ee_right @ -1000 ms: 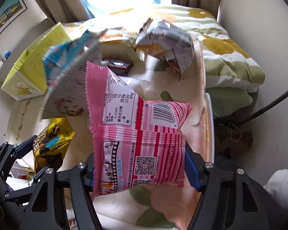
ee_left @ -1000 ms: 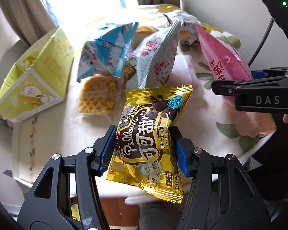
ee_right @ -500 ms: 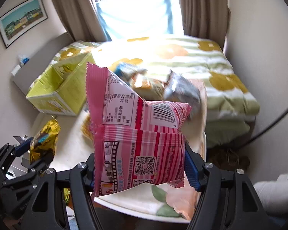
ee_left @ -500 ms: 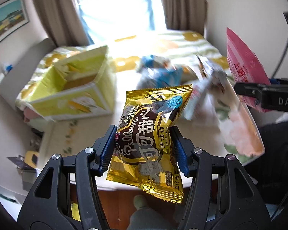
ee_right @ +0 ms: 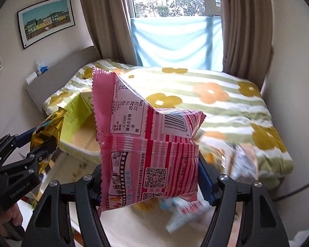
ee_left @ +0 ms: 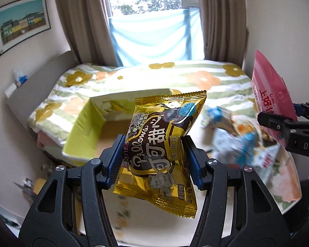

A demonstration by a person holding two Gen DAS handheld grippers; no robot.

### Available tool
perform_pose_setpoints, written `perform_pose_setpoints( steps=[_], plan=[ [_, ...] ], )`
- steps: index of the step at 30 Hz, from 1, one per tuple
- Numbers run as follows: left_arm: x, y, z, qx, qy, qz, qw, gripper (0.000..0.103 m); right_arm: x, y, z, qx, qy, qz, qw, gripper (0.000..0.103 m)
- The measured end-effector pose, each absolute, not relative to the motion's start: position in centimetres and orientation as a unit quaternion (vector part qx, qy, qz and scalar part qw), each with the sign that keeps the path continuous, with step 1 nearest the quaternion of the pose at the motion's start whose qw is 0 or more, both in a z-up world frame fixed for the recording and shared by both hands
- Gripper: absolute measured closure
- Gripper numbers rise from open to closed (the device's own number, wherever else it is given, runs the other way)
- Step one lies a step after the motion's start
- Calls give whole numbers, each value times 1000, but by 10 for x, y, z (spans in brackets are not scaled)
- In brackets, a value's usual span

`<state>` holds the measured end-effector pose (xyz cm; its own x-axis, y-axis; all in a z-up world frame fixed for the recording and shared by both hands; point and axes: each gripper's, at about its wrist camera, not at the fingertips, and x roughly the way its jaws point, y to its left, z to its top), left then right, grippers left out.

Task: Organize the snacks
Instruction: 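Carry both bags over the box and release them inside, both tools opening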

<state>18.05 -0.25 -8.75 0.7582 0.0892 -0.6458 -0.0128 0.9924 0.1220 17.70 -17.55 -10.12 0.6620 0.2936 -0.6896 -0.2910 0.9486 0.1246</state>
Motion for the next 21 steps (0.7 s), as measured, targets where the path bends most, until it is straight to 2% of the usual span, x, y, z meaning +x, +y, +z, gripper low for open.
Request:
perform_pose_setpoints(
  steps=[9,21],
  plan=[
    [265,88,-96,50,375,17,925,50,235,-81,-99,2,384,166,908,37],
    [342,146,-156,53,439,-16,897,50,275,-18,-124,10,429,142,892,37]
  ],
)
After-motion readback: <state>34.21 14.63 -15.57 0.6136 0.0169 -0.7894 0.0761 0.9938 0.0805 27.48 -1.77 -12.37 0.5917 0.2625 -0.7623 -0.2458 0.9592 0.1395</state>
